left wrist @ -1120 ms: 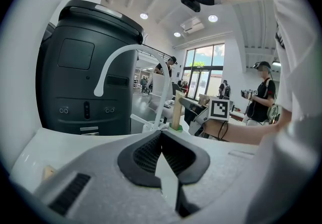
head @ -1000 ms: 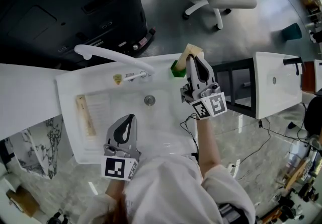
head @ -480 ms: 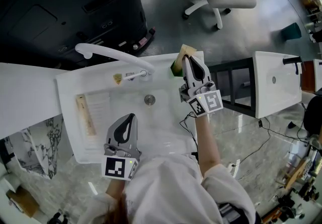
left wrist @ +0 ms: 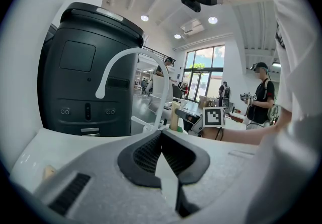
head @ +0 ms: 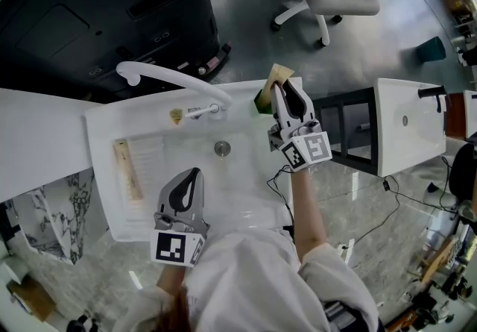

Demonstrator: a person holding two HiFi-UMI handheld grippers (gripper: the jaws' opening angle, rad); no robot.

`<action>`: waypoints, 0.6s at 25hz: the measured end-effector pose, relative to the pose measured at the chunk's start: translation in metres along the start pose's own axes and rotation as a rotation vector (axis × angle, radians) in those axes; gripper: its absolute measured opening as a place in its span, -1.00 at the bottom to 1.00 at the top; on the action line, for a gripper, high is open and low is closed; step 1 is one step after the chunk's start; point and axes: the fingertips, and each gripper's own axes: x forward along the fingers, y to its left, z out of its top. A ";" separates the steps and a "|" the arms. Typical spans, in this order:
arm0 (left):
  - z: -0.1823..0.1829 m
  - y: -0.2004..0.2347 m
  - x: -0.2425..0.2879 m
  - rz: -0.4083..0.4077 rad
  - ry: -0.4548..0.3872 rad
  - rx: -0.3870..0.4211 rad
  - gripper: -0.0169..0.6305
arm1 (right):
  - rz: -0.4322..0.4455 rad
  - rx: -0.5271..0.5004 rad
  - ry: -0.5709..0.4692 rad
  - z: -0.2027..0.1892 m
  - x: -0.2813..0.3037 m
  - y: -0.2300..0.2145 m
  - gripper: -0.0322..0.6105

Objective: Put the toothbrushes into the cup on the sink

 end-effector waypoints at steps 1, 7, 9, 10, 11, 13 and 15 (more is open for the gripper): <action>0.000 0.000 0.000 0.000 0.000 0.000 -0.91 | 0.001 0.005 0.008 -0.002 0.000 0.000 -0.58; 0.001 0.001 -0.001 0.001 -0.008 -0.001 -0.91 | -0.021 0.014 0.018 -0.003 -0.003 -0.005 -0.38; 0.001 0.001 -0.002 0.001 -0.011 -0.001 -0.91 | -0.022 0.017 0.015 -0.001 -0.004 -0.004 -0.37; 0.002 0.001 -0.002 0.001 -0.012 -0.001 -0.91 | -0.022 0.021 0.012 0.001 -0.005 -0.004 -0.37; 0.002 0.000 -0.003 0.000 -0.014 -0.001 -0.91 | -0.022 0.025 0.006 0.004 -0.006 -0.003 -0.36; 0.003 -0.001 -0.004 -0.003 -0.021 0.000 -0.91 | -0.023 0.026 -0.005 0.012 -0.009 -0.001 -0.36; 0.005 -0.002 -0.007 -0.006 -0.030 0.003 -0.91 | -0.022 0.023 -0.014 0.019 -0.015 0.002 -0.36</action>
